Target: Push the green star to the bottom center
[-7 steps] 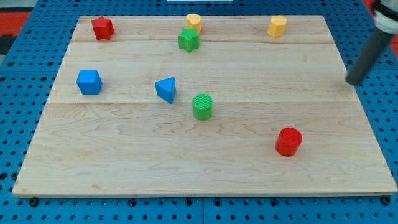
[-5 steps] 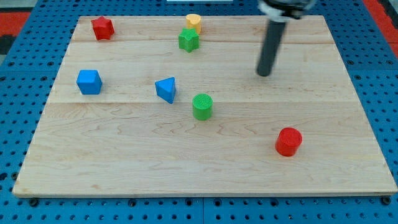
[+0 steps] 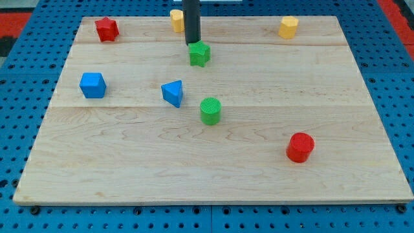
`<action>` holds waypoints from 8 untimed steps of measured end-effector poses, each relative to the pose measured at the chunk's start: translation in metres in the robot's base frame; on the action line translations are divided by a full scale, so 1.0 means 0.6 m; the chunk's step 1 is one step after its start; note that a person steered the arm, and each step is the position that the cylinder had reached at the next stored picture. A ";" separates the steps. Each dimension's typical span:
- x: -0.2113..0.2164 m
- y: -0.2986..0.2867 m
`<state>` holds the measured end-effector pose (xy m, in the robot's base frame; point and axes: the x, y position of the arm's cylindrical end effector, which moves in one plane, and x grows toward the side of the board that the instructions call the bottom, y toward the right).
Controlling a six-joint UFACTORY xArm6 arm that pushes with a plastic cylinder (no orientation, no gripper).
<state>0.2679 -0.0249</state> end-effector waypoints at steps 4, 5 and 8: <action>0.161 -0.099; 0.193 -0.120; 0.186 0.138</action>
<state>0.3792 0.0581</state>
